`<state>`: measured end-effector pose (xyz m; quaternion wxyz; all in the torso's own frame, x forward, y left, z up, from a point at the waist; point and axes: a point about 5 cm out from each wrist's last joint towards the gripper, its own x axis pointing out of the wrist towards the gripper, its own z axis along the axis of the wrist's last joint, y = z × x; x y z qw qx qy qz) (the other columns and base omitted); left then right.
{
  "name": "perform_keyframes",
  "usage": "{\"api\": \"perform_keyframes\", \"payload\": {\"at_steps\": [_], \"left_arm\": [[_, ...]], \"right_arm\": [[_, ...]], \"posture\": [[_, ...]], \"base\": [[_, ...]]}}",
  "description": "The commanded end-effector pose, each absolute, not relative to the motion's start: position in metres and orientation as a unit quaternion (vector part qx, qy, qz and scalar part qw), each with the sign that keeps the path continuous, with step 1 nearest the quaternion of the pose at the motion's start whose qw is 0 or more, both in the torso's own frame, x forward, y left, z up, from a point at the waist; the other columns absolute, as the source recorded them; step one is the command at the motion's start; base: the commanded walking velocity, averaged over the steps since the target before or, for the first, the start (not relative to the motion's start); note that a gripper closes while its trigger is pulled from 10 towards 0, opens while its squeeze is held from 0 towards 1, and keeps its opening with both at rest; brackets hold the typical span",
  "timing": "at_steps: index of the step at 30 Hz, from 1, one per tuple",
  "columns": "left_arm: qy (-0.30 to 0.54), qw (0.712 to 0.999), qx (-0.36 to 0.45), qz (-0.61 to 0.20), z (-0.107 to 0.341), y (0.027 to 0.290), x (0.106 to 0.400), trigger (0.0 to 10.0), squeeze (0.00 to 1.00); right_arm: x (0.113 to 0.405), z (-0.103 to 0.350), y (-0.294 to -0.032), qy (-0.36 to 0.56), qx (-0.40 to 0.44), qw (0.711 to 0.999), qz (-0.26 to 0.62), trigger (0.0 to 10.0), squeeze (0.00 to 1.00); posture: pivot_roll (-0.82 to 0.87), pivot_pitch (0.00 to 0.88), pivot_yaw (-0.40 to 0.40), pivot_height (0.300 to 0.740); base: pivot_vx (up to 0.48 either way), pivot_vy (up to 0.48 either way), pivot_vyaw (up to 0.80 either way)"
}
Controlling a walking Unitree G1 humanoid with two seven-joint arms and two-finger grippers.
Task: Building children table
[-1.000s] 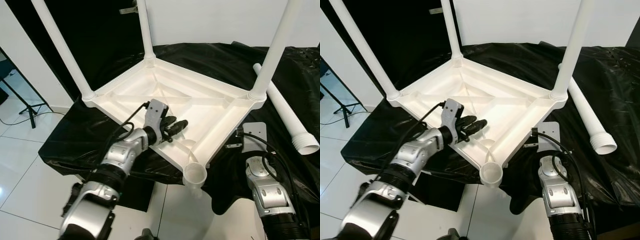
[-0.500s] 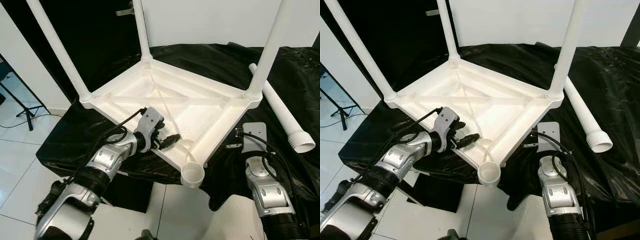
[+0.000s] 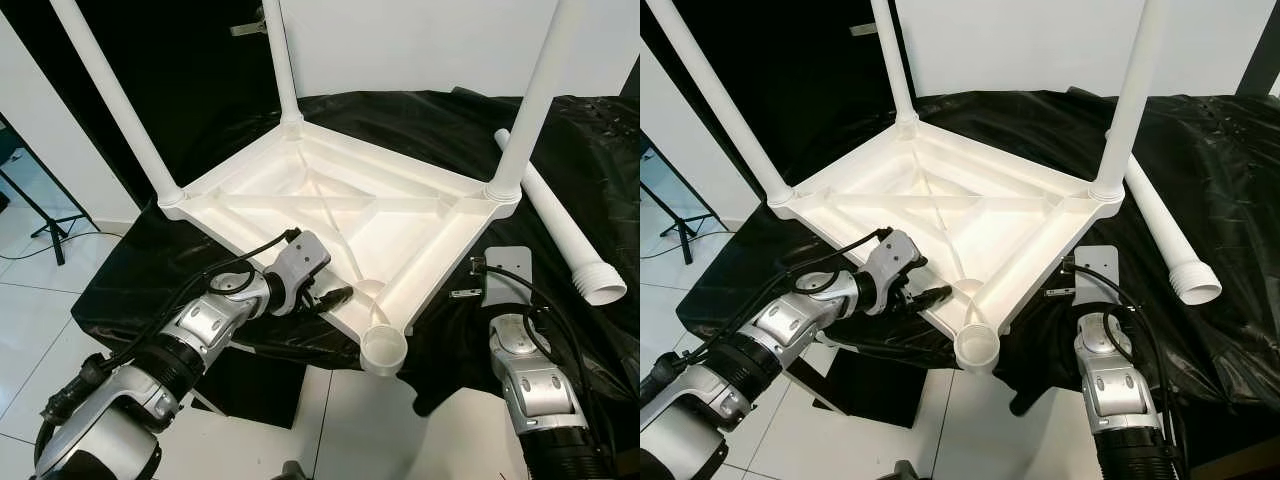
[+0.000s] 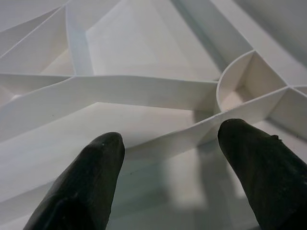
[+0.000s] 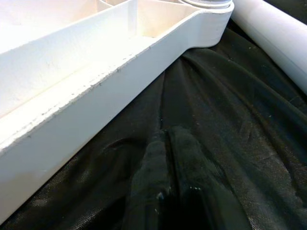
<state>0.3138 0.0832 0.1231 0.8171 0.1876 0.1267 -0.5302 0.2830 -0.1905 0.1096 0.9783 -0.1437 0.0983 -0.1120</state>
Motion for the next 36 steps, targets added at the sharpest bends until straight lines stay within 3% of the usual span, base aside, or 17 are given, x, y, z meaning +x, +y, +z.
{"api": "perform_keyframes", "payload": {"at_steps": [1, 6, 14, 18, 20, 22, 25, 28, 36], "left_arm": [[0.199, 0.531, 0.141, -0.811, 0.121, 0.085, 0.272, 10.0, 0.0], [0.2, 0.528, 0.169, -0.808, 0.115, 0.076, 0.271, 10.0, 0.0], [0.123, 0.575, 0.137, -0.797, 0.117, 0.02, 0.27, 10.0, 0.0], [0.082, 0.619, 0.122, -0.772, 0.119, -0.009, 0.274, 10.0, 0.0], [0.079, 0.624, 0.123, -0.767, 0.119, -0.011, 0.275, 10.0, 0.0], [0.073, 0.657, 0.139, -0.737, 0.117, -0.018, 0.282, 10.0, 0.0], [0.075, 0.676, 0.148, -0.718, 0.116, -0.021, 0.287, 10.0, 0.0], [0.085, 0.729, 0.172, -0.657, 0.112, -0.026, 0.301, 10.0, 0.0], [0.096, 0.789, 0.169, -0.583, 0.109, -0.029, 0.315, 10.0, 0.0]], "right_arm": [[0.283, 0.111, -0.188, 0.098, -0.138, 0.979, -0.109, 10.0, 0.0], [0.282, 0.111, -0.189, 0.101, -0.136, 0.979, -0.11, 10.0, 0.0], [0.284, 0.111, -0.186, 0.101, -0.131, 0.981, -0.105, 10.0, 0.0], [0.284, 0.112, -0.185, 0.101, -0.129, 0.981, -0.105, 10.0, 0.0], [0.284, 0.112, -0.185, 0.101, -0.129, 0.981, -0.105, 10.0, 0.0], [0.282, 0.111, -0.185, 0.102, -0.127, 0.981, -0.105, 10.0, 0.0], [0.282, 0.111, -0.185, 0.102, -0.126, 0.981, -0.105, 10.0, 0.0], [0.281, 0.11, -0.182, 0.103, -0.121, 0.982, -0.102, 10.0, 0.0], [0.282, 0.111, -0.178, 0.102, -0.118, 0.984, -0.085, 10.0, 0.0]], "posture": [[0.02, 0.0, 0.1, 0.74], [0.02, 0.0, 0.102, 0.74], [0.02, 0.0, 0.104, 0.74], [0.01, 0.0, 0.118, 0.74], [0.01, 0.0, 0.118, 0.74], [0.0, 0.0, 0.124, 0.74], [0.0, 0.0, 0.125, 0.74], [0.0, 0.0, 0.125, 0.74], [0.01, 0.0, 0.121, 0.74]], "base": [[0.0, 0.0, 0.0], [0.0, 0.0, 0.0], [0.0, 0.0, 0.0], [0.0, 0.0, 0.0], [0.0, 0.0, 0.0], [0.0, 0.0, 0.0], [0.0, 0.0, 0.0], [0.0, 0.0, 0.0], [0.0, 0.0, 0.0]]}}
